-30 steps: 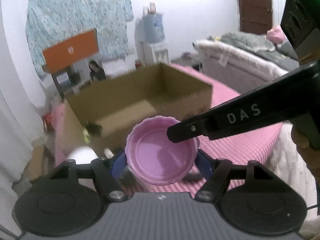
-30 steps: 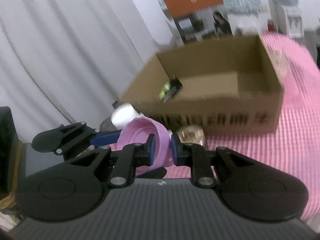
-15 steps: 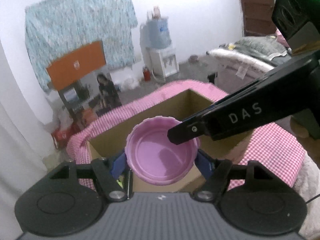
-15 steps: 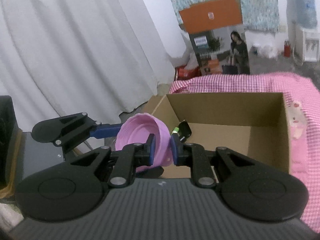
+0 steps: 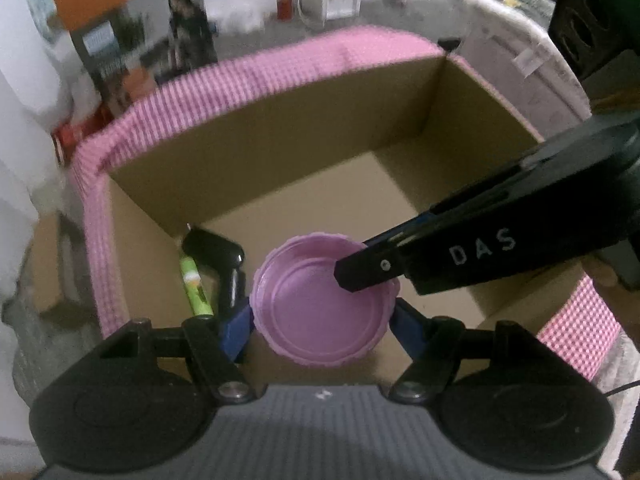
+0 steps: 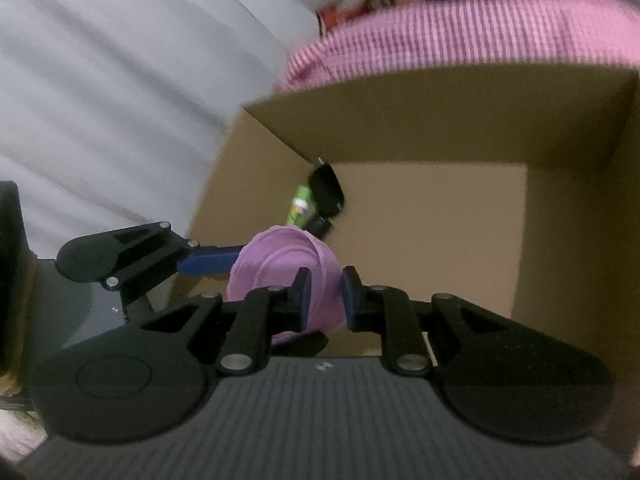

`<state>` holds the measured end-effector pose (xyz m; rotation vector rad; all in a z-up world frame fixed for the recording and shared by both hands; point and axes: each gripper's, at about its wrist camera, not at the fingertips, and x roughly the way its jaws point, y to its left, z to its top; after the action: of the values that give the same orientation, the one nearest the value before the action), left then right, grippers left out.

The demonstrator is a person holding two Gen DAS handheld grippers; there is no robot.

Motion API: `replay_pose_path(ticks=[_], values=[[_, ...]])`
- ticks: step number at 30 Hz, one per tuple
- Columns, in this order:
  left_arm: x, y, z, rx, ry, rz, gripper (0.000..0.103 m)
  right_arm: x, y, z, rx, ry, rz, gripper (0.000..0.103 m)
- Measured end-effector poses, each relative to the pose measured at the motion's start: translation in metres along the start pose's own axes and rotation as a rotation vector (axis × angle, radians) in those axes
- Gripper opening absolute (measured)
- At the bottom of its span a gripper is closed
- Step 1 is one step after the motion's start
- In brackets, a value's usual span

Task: Organize rigid objects
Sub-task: 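Lower the pink bowl into the box and open the right gripper, then move the right gripper back to the black tape roll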

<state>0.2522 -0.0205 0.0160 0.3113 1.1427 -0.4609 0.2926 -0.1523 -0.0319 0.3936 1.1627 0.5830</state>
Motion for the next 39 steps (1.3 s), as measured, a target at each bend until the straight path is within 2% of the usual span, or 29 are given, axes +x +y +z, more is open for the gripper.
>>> replay_pose_path(ticks=[6,9,15,21,25,28,34,37,39], values=[[0.029,0.012,0.006,-0.062,0.137,-0.034,0.074,0.038,-0.013,0.007,0.044,0.113,0.003,0.017],[0.038,0.015,0.007,-0.079,0.177,-0.042,0.074,0.05,-0.013,0.007,0.047,0.15,-0.004,0.018],[0.043,0.015,0.009,-0.091,0.194,-0.037,0.075,0.061,-0.01,0.012,0.061,0.167,-0.005,0.018],[0.035,0.013,0.009,-0.104,0.171,-0.038,0.081,0.062,-0.022,0.01,0.075,0.159,0.011,0.022],[0.018,0.008,0.006,-0.093,0.123,-0.03,0.081,0.05,-0.024,0.009,0.07,0.111,0.011,0.025],[0.002,0.004,0.004,-0.086,0.071,-0.01,0.081,0.035,-0.028,0.008,0.094,0.053,0.05,0.026],[-0.045,-0.009,-0.002,-0.056,-0.073,0.084,0.082,-0.02,-0.03,-0.007,0.101,-0.118,0.081,0.03],[-0.073,-0.016,-0.011,-0.061,-0.153,0.091,0.082,-0.055,-0.03,-0.026,0.101,-0.214,0.102,0.031],[-0.088,-0.021,-0.021,-0.068,-0.192,0.062,0.085,-0.08,-0.023,-0.046,0.076,-0.285,0.098,0.034]])
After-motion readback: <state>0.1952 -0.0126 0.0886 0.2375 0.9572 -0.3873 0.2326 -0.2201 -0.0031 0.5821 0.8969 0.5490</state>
